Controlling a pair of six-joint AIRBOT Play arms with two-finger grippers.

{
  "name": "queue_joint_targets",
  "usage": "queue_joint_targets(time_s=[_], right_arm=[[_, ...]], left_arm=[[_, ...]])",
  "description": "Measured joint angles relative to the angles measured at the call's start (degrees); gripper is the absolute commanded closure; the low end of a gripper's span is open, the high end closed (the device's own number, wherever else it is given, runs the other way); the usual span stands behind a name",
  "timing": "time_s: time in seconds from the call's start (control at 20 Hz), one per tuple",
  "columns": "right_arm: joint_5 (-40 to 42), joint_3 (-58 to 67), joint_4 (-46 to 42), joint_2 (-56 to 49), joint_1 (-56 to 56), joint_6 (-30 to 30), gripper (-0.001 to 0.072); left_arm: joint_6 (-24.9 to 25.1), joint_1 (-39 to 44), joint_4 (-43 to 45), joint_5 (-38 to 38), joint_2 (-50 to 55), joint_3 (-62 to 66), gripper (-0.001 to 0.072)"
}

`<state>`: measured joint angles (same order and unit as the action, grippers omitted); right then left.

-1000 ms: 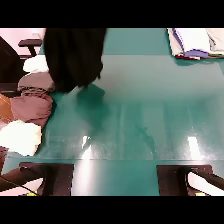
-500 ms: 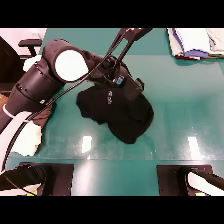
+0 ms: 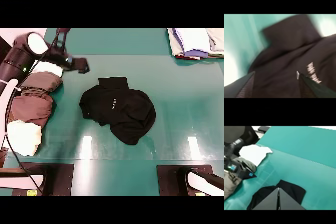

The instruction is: Fold the shirts.

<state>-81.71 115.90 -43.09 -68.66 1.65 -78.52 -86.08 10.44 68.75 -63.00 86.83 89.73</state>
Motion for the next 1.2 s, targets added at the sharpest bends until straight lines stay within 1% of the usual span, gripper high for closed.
queue_joint_targets(time_s=[0.1,0.25,0.45,0.7,0.75,0.8,0.85,0.9,0.95,1.1,1.2], right_arm=[[-0.07,0.0,0.0,0.0,0.0,-0.02,0.0694],[-0.15,0.0,-0.02,0.0,0.0,0.0,0.0694],[-0.15,0.0,-0.07,0.0,0.0,-0.02,0.0694],[-0.35,0.0,-0.04,0.0,0.0,-0.92,0.0694],[-0.35,0.0,-0.04,0.0,0.0,-1.11,0.0694],[-0.37,0.0,-0.04,0.0,0.0,-1.31,0.0694],[-0.39,0.0,-0.04,0.0,0.0,-1.33,0.0694],[-0.48,0.0,-0.04,0.0,0.0,-1.38,0.0694],[-0.76,0.0,-0.09,0.0,0.0,-1.49,0.0695],[-2.71,-0.02,-1.81,0.0,0.0,-1.86,0.0694],[-5.29,-1.53,-5.55,0.33,0.0,-3.34,0.0695]], left_arm=[[0.42,-4.0,-2.75,-0.52,2.75,-3.54,0.0084],[1.4,-6.34,-5.4,-0.96,6.49,-7.32,0.0084],[2.86,-5.81,-7.04,-0.13,9.6,-9.38,0.0085],[3.65,-3.74,-7.8,1.75,10.64,-9.99,0.0087],[3.67,-3.54,-7.85,1.81,10.71,-10.03,0.0152],[3.67,-3.37,-7.87,1.79,10.75,-10.1,0.0318],[3.69,-3.15,-7.91,1.66,10.84,-10.12,0.0449],[3.72,-3.1,-8.07,1.46,10.84,-10.1,0.0627],[3.72,-3.1,-8.04,1.42,10.84,-10.12,0.0681],[3.85,-2.95,-7.93,0.57,10.8,-9.01,0.0681],[3.85,-2.95,-7.1,-0.46,10.34,-6.01,0.068]])
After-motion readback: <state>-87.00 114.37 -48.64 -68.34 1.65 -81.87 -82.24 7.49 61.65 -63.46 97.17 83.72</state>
